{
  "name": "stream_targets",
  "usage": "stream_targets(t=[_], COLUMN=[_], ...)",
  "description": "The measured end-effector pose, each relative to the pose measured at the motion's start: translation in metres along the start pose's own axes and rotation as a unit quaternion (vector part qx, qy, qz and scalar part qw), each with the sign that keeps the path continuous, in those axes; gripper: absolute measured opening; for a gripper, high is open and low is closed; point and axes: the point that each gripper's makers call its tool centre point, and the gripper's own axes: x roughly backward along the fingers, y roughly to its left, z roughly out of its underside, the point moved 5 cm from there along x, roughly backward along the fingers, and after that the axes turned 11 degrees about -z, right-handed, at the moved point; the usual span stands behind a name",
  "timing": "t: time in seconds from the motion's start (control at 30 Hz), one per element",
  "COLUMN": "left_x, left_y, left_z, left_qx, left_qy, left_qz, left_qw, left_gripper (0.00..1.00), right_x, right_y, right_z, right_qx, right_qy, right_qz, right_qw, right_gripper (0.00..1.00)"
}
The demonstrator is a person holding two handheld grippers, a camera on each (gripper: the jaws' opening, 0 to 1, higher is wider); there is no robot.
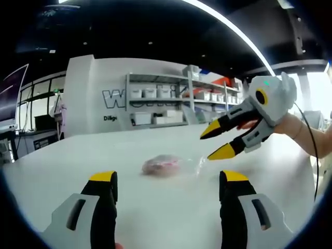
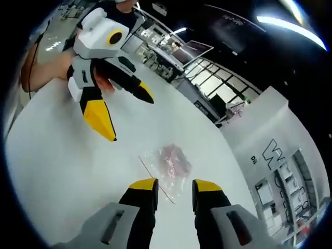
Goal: Open the resealable bag by pulling the two sides of the seal apart until the entire bag opening is separated and visibly accessible.
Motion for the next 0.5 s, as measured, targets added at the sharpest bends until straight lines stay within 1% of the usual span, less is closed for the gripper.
stream_targets(t=[0.07,0.13,0.27,0.4,0.5], left_x=[0.0001,0.0003,0.0005,0.0007,0.0008], left_y=[0.0002,0.0009,0.0008,0.0009,0.0011], left_z=[0.0,0.0001,0.0002,0.0002,0.0001], left_qx=[0.0,0.0,-0.003,-0.003,-0.003], left_qy=[0.0,0.001,0.001,0.001,0.0], left_qz=[0.0,-0.003,-0.003,-0.004,-0.005], left_qw=[1.0,1.0,1.0,1.0,1.0], left_gripper=[0.8,0.79,0.79,0.79,0.78], right_x=[-0.0001,-0.0007,-0.0037,-0.0079,-0.0094], right_y=[-0.0002,-0.0006,0.0002,0.0024,0.0033], right_z=[0.0002,0.0016,0.0024,0.0021,0.0011], right_qx=[0.006,0.009,0.016,0.032,0.038], right_qy=[-0.001,0.005,0.008,0.016,0.016], right_qz=[0.002,0.004,-0.004,-0.013,-0.017], right_qw=[1.0,0.9999,0.9998,0.9993,0.999], right_gripper=[0.23,0.23,0.23,0.16,0.15])
